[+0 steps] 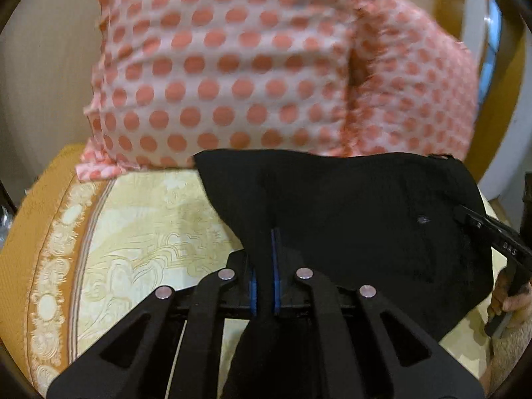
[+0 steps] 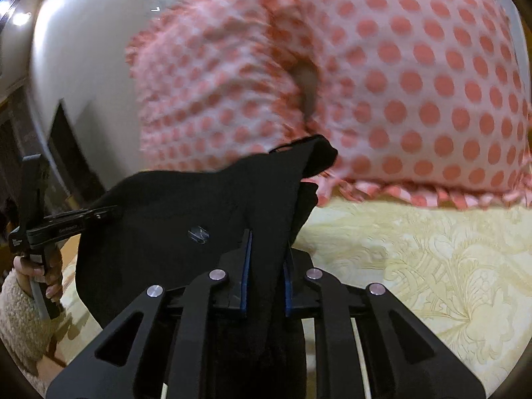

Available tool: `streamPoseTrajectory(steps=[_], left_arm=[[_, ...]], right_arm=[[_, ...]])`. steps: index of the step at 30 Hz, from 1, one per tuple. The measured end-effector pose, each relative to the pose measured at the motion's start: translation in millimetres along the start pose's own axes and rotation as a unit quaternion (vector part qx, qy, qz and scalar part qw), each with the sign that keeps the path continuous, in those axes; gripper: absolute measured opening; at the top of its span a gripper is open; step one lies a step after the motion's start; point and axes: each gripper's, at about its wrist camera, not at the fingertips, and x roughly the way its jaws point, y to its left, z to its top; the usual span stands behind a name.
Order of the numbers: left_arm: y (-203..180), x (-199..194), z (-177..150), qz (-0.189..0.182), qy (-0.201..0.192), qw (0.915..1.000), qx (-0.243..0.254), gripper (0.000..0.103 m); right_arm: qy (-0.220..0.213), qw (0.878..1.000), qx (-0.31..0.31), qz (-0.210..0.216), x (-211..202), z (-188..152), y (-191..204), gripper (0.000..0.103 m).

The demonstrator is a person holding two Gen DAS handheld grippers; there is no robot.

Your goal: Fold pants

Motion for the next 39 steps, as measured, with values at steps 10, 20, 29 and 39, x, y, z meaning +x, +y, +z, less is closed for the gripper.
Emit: streamPoseTrajectory(steps=[10, 20, 29, 39], left_arm=[[10.5, 43.1, -24.5, 0.042, 0.064, 0.9969, -0.013, 0.028], [-16.2, -42.7, -39.3, 0.011, -0.045, 0.9987, 0.020, 0.095], [-43.5, 19.2, -64.7, -0.011, 0.084, 0.9953, 0.047, 0.095], [-18.6, -34.3, -80.9, 0.061, 0.037, 0.9974, 0.010, 0.101]], right_arm=[[0.061, 0.994, 0.008, -0.086, 36.0, -18.1, -10.5, 0.042], [-0.010, 0.997, -0.037, -0.071, -28.8, -38.0, 44.2, 0.064], [0.089, 0.988, -0.089, -0.087, 13.8, -71.6, 67.6, 0.067], [0.012, 0.981, 0.022, -0.194, -48.5, -79.9, 50.8, 0.099]])
